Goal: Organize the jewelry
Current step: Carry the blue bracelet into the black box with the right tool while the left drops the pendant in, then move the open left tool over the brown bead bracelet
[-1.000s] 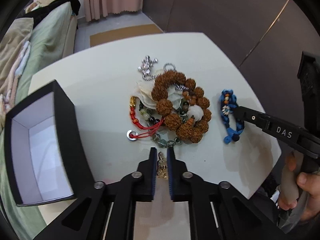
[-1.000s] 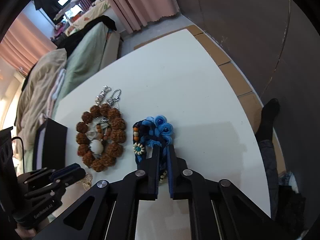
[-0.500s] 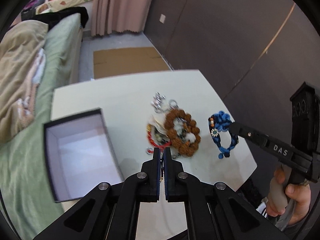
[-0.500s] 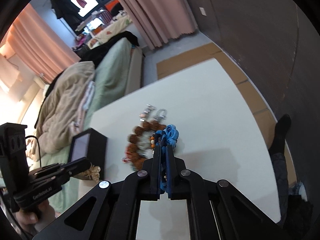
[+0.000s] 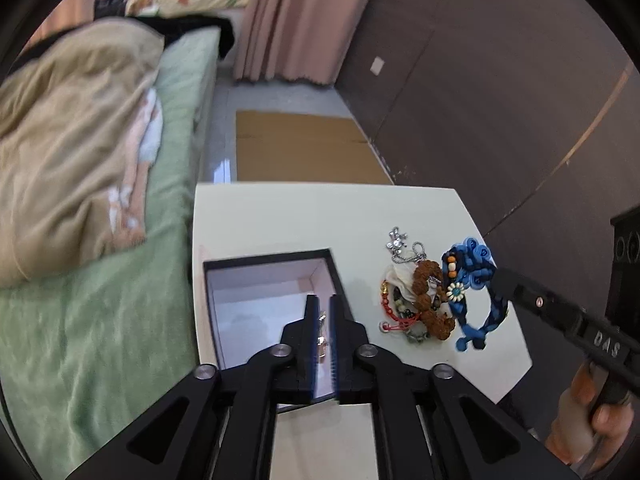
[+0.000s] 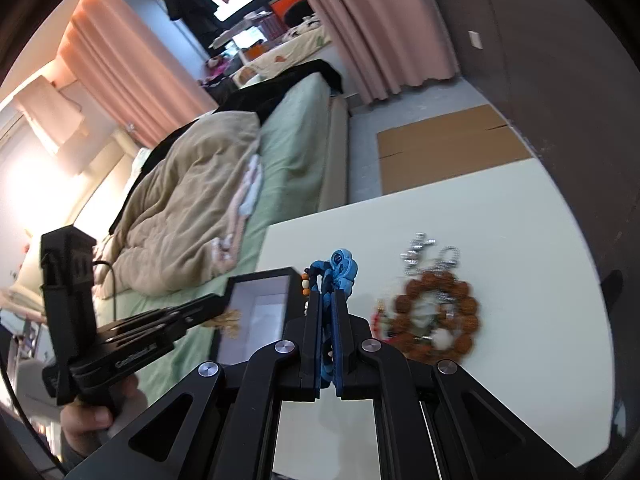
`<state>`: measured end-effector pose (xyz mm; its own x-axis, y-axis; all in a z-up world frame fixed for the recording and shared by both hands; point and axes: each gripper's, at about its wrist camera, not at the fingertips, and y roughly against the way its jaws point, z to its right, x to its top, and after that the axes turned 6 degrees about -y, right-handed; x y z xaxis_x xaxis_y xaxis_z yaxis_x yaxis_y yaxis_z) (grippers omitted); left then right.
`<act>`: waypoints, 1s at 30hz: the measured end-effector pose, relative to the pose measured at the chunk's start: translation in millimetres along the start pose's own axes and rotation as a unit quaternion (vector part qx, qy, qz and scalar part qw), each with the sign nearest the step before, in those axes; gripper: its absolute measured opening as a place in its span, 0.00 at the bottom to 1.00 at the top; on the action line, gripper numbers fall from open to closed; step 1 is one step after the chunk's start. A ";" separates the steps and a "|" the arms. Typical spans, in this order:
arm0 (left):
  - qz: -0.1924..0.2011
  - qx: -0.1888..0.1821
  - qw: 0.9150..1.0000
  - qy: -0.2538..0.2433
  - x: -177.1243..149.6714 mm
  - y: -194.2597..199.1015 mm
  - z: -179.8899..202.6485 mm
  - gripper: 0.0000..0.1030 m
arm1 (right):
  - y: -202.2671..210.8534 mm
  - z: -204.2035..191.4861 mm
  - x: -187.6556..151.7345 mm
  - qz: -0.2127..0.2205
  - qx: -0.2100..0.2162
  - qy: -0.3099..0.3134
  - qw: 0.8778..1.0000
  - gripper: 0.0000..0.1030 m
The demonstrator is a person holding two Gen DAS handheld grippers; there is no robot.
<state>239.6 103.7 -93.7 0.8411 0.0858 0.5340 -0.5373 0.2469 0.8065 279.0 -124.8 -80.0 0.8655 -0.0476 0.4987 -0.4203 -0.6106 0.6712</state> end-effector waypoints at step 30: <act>0.094 0.057 0.993 0.036 -25.5 70.5 -28.8 1.00 | -8.8 3.1 -17.6 -0.017 0.003 -0.072 0.997 0.79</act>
<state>182.0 146.7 -57.7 0.7256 0.1906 0.6612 -0.6851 0.1101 0.7201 268.3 -121.0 -96.4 0.9092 -0.1403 0.3919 -0.3897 -0.6178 0.6830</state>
